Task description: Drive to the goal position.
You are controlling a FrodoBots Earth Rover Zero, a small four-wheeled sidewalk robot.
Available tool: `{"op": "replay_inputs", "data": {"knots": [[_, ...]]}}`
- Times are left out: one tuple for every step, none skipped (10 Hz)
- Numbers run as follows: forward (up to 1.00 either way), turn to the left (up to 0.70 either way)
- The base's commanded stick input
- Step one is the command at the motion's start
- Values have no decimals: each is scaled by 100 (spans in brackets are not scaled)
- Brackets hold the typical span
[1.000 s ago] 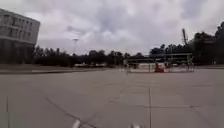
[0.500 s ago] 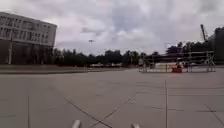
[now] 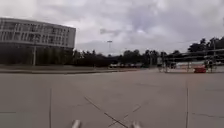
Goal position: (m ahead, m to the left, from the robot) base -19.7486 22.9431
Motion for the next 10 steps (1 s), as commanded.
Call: {"op": "replay_inputs", "data": {"knots": [[0,85],[0,85],[0,85],[0,85],[0,85],[0,85],[0,85],[0,85],[0,85],[0,85]]}}
